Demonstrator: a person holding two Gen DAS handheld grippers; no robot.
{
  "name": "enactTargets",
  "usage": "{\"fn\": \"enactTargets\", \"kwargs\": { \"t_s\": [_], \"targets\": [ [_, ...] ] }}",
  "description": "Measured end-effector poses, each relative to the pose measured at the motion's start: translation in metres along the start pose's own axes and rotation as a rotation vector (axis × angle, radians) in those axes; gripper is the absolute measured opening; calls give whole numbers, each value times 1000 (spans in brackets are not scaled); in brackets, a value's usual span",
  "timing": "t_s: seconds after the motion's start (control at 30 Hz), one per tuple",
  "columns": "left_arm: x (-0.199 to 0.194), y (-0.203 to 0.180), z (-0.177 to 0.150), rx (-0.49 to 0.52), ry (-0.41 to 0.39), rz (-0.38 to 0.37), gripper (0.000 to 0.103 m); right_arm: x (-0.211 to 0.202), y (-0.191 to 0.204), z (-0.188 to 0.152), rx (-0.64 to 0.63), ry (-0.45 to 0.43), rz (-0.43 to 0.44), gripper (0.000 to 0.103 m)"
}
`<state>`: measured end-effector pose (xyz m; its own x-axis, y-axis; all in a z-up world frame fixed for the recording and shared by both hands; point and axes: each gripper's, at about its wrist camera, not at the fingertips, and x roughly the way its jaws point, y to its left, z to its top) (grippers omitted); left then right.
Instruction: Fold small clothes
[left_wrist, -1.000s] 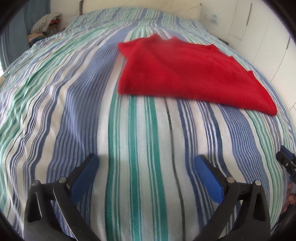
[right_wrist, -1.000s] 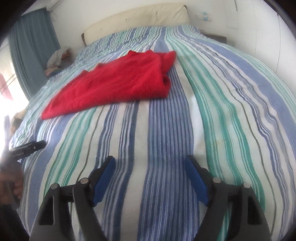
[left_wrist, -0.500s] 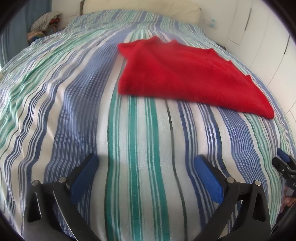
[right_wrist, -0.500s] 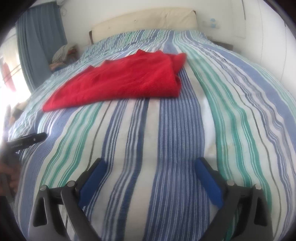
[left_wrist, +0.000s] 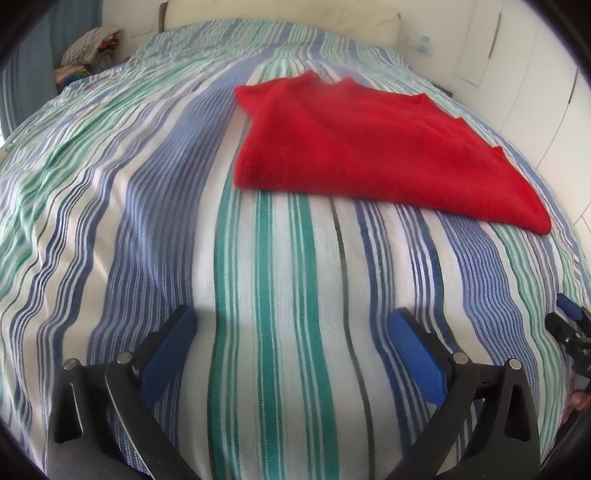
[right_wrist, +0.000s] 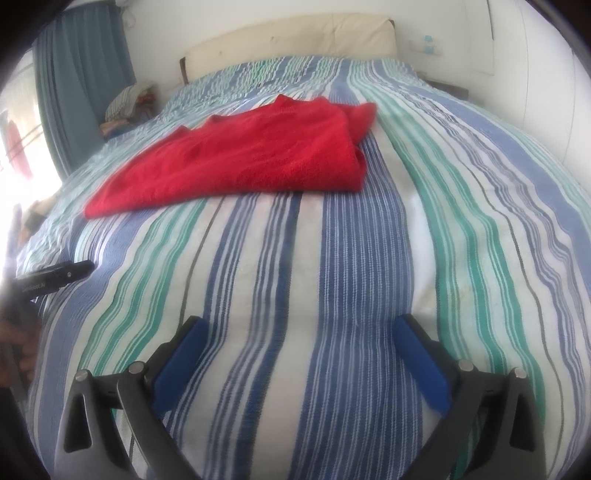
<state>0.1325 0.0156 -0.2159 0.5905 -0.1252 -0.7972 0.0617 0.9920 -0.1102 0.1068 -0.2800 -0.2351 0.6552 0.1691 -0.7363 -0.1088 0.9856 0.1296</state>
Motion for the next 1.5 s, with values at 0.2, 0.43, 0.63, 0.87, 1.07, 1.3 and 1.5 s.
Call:
{"fn": "enactTargets", "kwargs": {
  "t_s": [0.2,0.43,0.63,0.87,1.07,1.3,1.5],
  "targets": [
    [0,-2,0,4,2,8,103,1,1,1,-7,5,-6,101],
    [-1,-4,0,17,3,27,103,1,0,1,-3,1,-1,101],
    [-4,-5,0,27,-8,36,103,0,0,1,-3,-1,0,101],
    [-4,-3,1,23,-5,32,103,0,-1,0,-5,-1,-3,101],
    [-4,-3,1,23,-5,32,103,0,0,0,-6,0,-4,101],
    [-4,-3,1,23,-6,32,103,-1,0,0,-9,0,-6,102],
    [-5,-3,1,23,-6,32,103,-1,0,0,-5,-3,2,102]
  ]
}}
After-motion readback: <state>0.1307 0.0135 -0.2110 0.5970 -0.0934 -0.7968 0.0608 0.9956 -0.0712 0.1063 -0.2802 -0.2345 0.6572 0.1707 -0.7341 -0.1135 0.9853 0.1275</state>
